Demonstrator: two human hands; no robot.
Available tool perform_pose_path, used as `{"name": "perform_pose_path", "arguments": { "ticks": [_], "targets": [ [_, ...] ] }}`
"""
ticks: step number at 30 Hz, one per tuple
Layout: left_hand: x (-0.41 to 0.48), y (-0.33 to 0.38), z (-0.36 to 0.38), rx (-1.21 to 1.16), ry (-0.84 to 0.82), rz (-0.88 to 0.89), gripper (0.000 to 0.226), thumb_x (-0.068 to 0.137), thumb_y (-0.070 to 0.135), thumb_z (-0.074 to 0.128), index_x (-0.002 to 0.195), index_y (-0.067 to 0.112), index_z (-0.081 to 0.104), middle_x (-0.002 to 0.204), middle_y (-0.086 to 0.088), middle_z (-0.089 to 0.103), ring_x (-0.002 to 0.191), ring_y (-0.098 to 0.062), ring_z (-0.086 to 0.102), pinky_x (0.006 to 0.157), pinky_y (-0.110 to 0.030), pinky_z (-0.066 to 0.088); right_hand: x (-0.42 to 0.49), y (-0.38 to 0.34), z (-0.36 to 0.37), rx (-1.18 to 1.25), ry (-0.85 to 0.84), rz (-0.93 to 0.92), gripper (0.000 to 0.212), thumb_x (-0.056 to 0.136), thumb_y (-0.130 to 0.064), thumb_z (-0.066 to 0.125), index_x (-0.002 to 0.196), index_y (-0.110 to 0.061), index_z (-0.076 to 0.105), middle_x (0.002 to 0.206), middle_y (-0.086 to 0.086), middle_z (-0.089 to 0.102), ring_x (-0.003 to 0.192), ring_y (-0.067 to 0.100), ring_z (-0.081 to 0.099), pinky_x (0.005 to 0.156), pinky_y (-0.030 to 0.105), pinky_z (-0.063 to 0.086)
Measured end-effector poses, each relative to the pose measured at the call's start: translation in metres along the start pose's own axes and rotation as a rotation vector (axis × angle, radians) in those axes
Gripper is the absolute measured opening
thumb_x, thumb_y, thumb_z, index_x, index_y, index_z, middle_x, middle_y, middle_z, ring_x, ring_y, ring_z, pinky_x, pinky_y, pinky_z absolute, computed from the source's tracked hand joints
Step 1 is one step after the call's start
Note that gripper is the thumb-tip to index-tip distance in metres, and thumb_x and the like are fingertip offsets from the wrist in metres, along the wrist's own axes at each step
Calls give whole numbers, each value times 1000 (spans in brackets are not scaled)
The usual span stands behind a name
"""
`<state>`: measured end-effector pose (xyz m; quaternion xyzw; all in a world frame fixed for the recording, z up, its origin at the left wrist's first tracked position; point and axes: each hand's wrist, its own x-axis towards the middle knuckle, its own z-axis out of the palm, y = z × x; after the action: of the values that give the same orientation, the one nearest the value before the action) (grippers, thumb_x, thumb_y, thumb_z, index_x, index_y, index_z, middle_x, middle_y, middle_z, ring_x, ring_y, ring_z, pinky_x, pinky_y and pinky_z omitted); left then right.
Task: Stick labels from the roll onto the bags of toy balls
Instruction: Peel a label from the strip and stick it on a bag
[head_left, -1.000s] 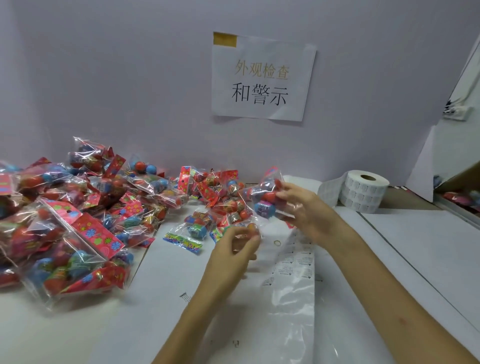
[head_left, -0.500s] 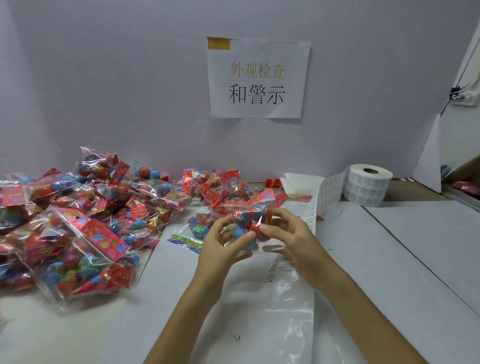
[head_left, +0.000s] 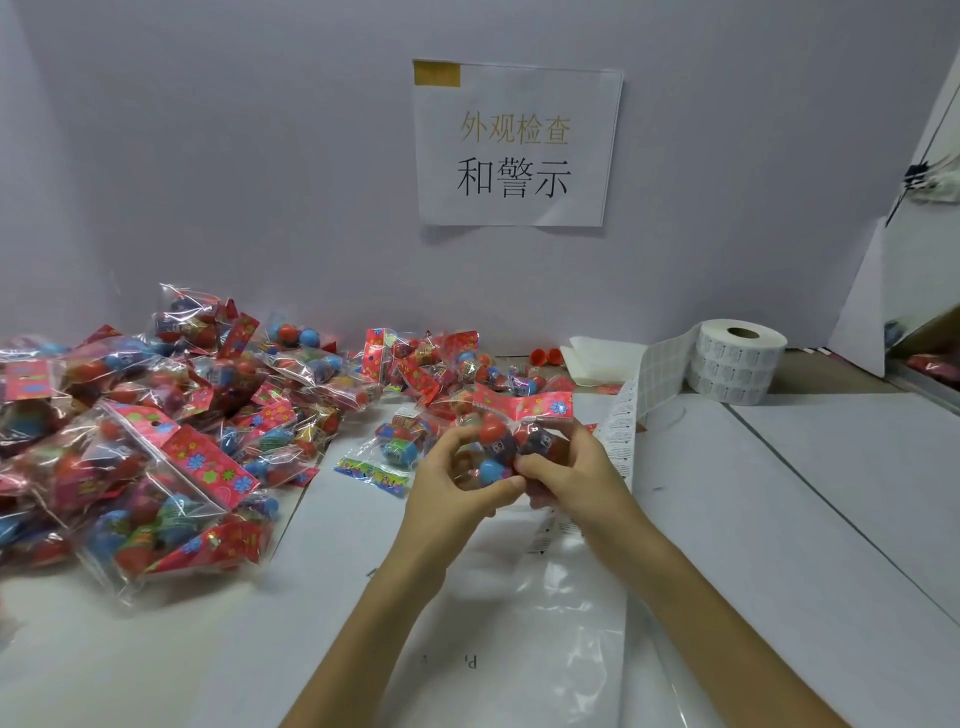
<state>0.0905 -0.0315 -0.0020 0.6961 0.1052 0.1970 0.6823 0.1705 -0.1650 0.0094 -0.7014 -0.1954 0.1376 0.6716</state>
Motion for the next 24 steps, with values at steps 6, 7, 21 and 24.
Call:
{"name": "perform_pose_path", "arguments": {
  "ticks": [6,7,21,24],
  "targets": [
    [1,0,-1,13,0,23,46,79,14,87,116,32,67,88,9,76,74,-2,70,58,-16,52,1,-2,-6,-51,-58,-13,24,89,-4,69,111,-10,66,97,14,73,80,19,70,69,27,58],
    [1,0,-2,12,-3,30,44,79,14,86,114,33,67,87,11,76,72,-2,70,58,-17,53,1,-3,-8,-29,-71,-30,22,88,-5,70,110,-8,67,96,15,73,82,20,70,72,29,59],
    [-1,5,1,-4,69,40,38,83,26,83,110,44,64,115,2,71,103,-15,68,54,-14,50,7,0,-16,55,61,-107,10,92,-18,72,100,-11,72,92,7,77,88,22,74,74,27,60],
    [-3,5,2,17,80,62,36,85,29,82,110,46,63,120,6,68,109,-13,65,57,-13,51,8,1,-17,28,67,-111,9,90,-15,74,98,-11,72,91,7,77,91,26,75,77,33,62]
  ]
}}
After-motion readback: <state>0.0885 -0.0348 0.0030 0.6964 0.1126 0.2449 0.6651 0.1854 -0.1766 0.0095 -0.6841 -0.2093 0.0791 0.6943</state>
